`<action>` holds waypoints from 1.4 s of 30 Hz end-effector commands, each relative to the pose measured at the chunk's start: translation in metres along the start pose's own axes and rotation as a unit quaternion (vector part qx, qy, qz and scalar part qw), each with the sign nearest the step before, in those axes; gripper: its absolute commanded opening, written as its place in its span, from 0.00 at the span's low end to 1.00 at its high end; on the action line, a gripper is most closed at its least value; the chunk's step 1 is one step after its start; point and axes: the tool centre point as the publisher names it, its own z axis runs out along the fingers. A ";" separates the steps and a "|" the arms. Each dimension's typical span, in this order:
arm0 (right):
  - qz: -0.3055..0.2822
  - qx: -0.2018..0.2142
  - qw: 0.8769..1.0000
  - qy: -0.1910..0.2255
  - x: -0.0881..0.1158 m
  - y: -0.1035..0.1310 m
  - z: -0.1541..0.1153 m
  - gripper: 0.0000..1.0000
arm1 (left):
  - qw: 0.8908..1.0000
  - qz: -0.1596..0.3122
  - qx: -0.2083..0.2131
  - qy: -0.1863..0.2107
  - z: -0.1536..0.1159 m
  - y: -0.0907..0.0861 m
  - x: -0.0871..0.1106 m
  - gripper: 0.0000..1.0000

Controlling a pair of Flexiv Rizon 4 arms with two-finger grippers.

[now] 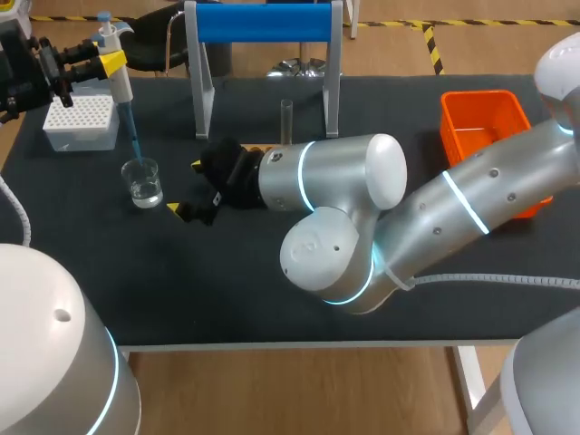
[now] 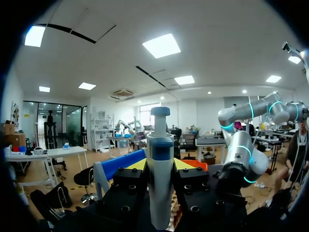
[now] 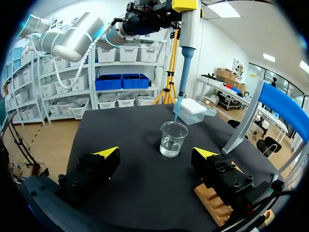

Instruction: Invert the test tube, pick up the pipette, mount the tip to pipette, aspirate from beaker and dispense into the tube, eject the tip, return the pipette, and cap with the stopper.

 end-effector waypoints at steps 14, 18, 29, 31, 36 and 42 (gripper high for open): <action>0.000 0.000 1.000 -0.001 0.001 0.000 0.001 1.00 | 1.000 -0.005 0.005 0.000 -0.009 0.032 -0.009 0.00; 0.000 0.000 1.000 -0.001 0.001 0.000 0.001 1.00 | 1.000 0.002 0.004 0.000 -0.011 0.041 -0.010 0.00; 0.000 0.000 1.000 -0.001 0.001 0.000 0.001 1.00 | 1.000 0.001 0.001 0.005 -0.010 0.056 -0.014 0.00; 0.000 0.000 1.000 -0.001 0.001 0.000 0.001 1.00 | 1.000 0.003 0.002 0.007 -0.010 0.057 -0.014 0.00; 0.000 0.000 1.000 -0.001 0.001 0.000 0.001 1.00 | 1.000 0.007 0.003 0.007 -0.011 0.062 -0.015 0.00; 0.000 0.000 1.000 -0.001 0.001 0.000 0.001 1.00 | 1.000 0.009 -0.001 0.011 -0.010 0.067 -0.017 0.00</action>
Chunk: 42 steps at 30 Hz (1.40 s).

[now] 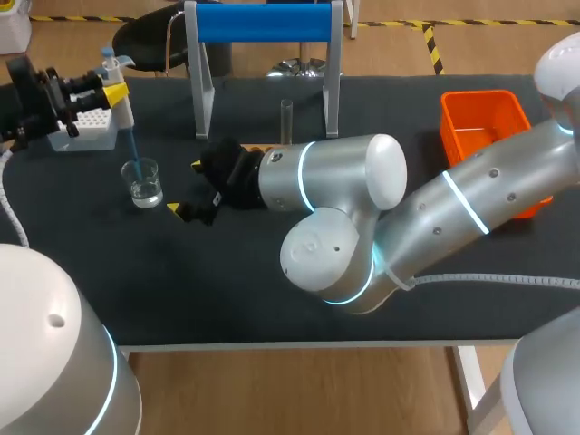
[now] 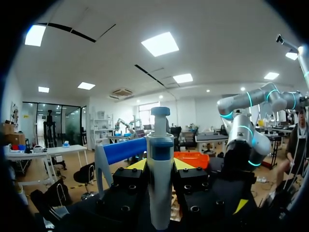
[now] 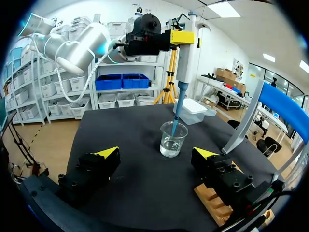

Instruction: Invert the test tube, pick up the pipette, mount the tip to pipette, aspirate from beaker and dispense into the tube, eject the tip, return the pipette, and cap with the stopper.

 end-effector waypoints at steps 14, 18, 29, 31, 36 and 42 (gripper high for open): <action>0.000 0.000 1.000 -0.001 0.001 0.000 0.001 1.00 | 1.000 -0.006 0.002 0.010 -0.001 0.017 -0.008 0.00; 0.000 0.000 1.000 -0.001 0.001 0.000 0.001 1.00 | 1.000 -0.009 0.004 0.013 -0.001 0.019 -0.008 0.00; 0.000 0.000 1.000 -0.001 0.001 0.000 0.001 1.00 | 1.000 -0.016 0.005 0.017 0.000 0.024 -0.009 0.00; 0.000 0.000 1.000 -0.001 0.001 0.000 0.001 1.00 | 1.000 -0.017 0.006 0.017 0.000 0.025 -0.009 0.00; 0.000 0.000 1.000 -0.001 0.001 0.000 0.001 1.00 | 1.000 -0.018 0.006 0.017 0.000 0.025 -0.009 0.00; 0.000 0.000 1.000 -0.001 0.001 0.000 0.001 1.00 | 1.000 -0.017 0.003 0.017 0.000 0.025 -0.008 0.00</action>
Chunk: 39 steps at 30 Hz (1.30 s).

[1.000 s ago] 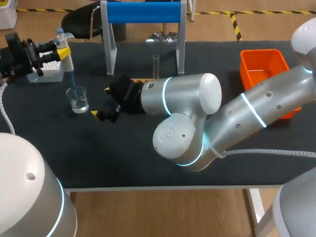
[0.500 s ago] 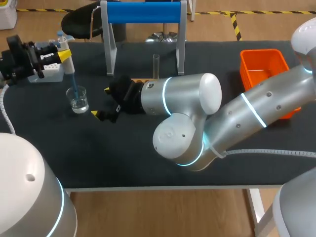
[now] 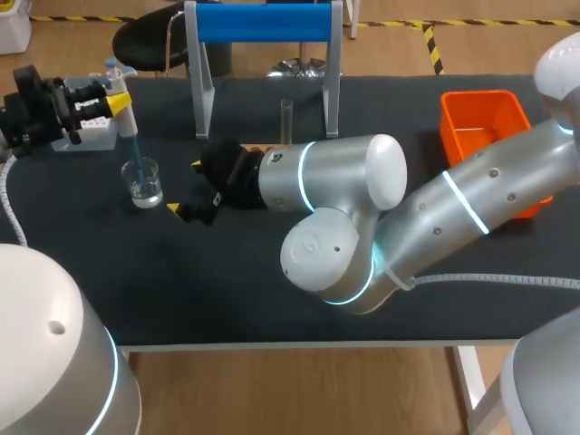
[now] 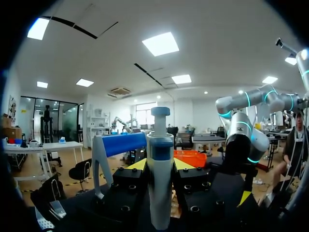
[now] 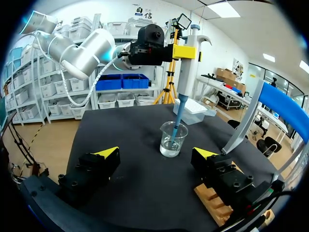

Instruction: Invert the test tube, pick up the pipette, mount the tip to pipette, aspirate from beaker and dispense into the tube, eject the tip, return the pipette, and cap with the stopper.

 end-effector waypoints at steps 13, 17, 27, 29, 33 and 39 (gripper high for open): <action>0.000 0.000 1.000 -0.001 0.001 0.000 0.001 1.00 | 1.000 0.001 0.002 0.001 0.000 0.000 0.001 0.00; 0.000 0.000 1.000 -0.001 0.001 0.000 0.001 1.00 | 1.000 0.001 0.002 0.001 0.000 0.000 0.001 0.00; 0.000 0.000 1.000 -0.001 0.001 0.000 0.001 1.00 | 1.000 0.001 0.002 0.001 0.000 0.000 0.001 0.00; -0.001 0.000 1.000 0.000 -0.002 0.004 -0.004 1.00 | 1.000 0.001 0.002 0.001 0.000 0.000 0.001 0.00; -0.013 -0.010 1.000 0.022 -0.009 0.018 -0.020 1.00 | 1.000 0.001 0.002 0.001 0.000 0.000 0.001 0.00; -0.047 -0.033 0.996 0.064 -0.024 0.057 -0.047 1.00 | 1.000 0.001 0.002 0.001 0.000 0.000 0.001 0.00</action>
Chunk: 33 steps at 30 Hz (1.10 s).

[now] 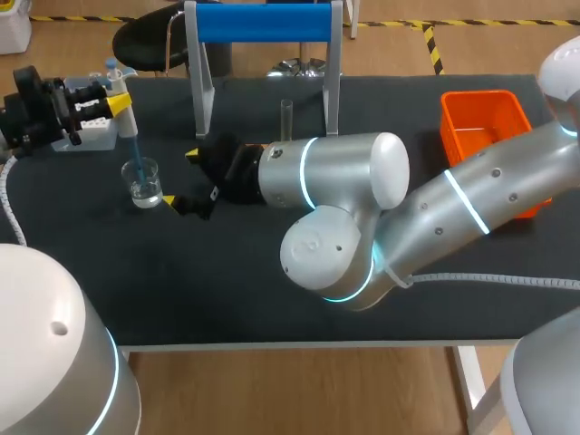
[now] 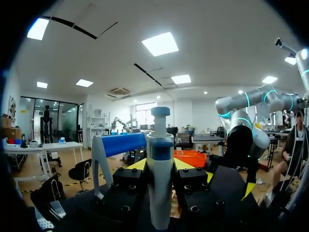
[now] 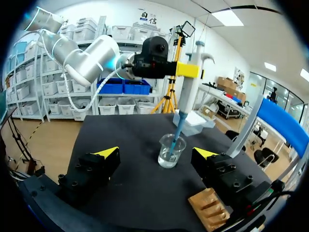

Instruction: Invert the test tube, pick up the pipette, mount the tip to pipette, aspirate from beaker and dispense into the tube, eject the tip, return the pipette, and cap with the stopper.

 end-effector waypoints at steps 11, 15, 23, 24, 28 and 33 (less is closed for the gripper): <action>-0.041 -0.060 0.992 0.103 -0.055 0.107 -0.058 1.00 | 1.000 0.001 0.001 0.000 0.000 0.000 0.000 0.00; -0.048 -0.069 0.990 0.110 -0.063 0.124 -0.056 1.00 | 1.000 0.001 0.001 0.000 0.000 0.000 0.000 0.00; -0.047 -0.091 0.985 0.141 -0.080 0.153 -0.042 0.69 | 1.000 0.001 0.001 0.000 0.000 0.000 0.000 0.00; -0.048 -0.094 0.984 0.144 -0.081 0.156 -0.040 0.47 | 1.000 0.001 0.001 0.000 0.000 0.000 0.000 0.00; -0.048 -0.099 0.982 0.152 -0.087 0.168 -0.033 0.00 | 1.000 0.001 0.001 0.000 0.000 0.000 0.000 0.00; -0.043 -0.106 0.980 0.160 -0.092 0.178 -0.025 0.00 | 1.000 0.001 0.001 0.000 0.000 0.000 0.000 0.00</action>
